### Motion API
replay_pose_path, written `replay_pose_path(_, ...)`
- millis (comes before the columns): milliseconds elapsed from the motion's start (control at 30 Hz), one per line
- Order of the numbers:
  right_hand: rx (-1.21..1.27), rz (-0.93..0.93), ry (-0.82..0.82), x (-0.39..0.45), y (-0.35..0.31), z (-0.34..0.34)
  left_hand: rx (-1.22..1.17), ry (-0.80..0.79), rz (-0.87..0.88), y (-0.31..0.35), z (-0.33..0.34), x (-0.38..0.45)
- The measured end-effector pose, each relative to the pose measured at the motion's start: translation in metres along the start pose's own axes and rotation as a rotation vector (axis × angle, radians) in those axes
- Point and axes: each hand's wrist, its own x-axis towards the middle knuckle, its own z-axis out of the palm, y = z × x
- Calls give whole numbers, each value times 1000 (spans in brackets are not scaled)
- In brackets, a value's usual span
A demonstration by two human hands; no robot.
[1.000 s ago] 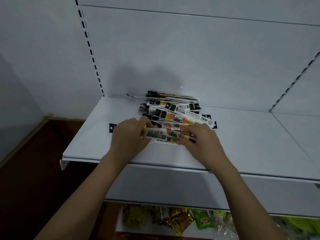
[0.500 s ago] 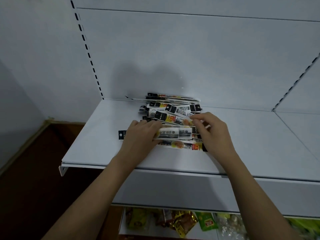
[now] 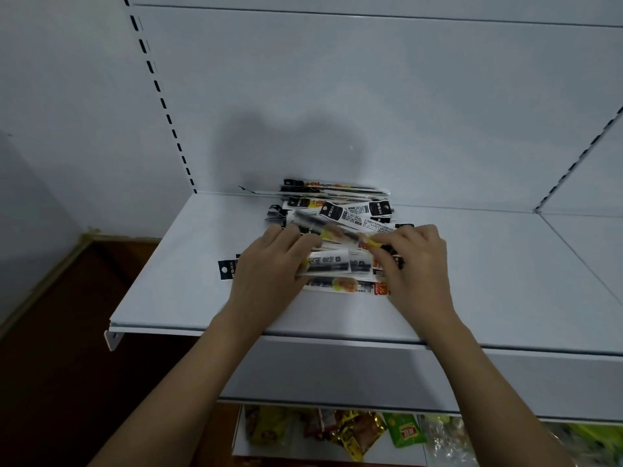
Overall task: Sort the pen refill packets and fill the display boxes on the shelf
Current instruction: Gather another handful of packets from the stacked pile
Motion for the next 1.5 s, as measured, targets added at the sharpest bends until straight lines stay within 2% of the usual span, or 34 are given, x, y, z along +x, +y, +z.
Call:
replay_pose_path(133, 182, 14, -99, 4, -21, -5, -6, 8, 50, 0, 0, 0)
replay_pose_path(300, 549, 310, -427, 7, -34, -10, 40, -52, 20, -2, 0, -2)
replay_pose_path(433, 702, 393, -517, 6, -39, -8, 71, -115, -6, -2, 0, -2)
replay_pose_path(533, 856, 428, -468, 6, -39, -3, 117, -128, -52, -4, 1, -4)
replay_pose_path(667, 616, 371, -283, 4, -28, -10, -62, -179, -235, -2, -4, 0)
replay_pose_path(833, 293, 185, -520, -3, -13, -17, -89, -180, -233, 0, -5, 2)
replay_pose_path(967, 178, 79, -552, -4, -16, -18, -85, -171, -197, 6, -9, 4)
replay_pose_path(1100, 130, 48, -565, -2, -22, -17, -24, -153, -150, 9, -14, 4)
replay_pose_path(1200, 80, -6, -567, -3, -24, -15, -75, -152, -76, 7, -14, 1)
replay_pose_path(1300, 94, -46, -460, -3, -32, -19, -114, -162, -1, 3, -12, 0)
replay_pose_path(1400, 166, -32, -390, 1, -35, -22, -100, -161, 58, 0, -9, -1)
replay_pose_path(1500, 339, 74, -464, 4, -39, -22, -54, -116, 66, -3, -7, -2)
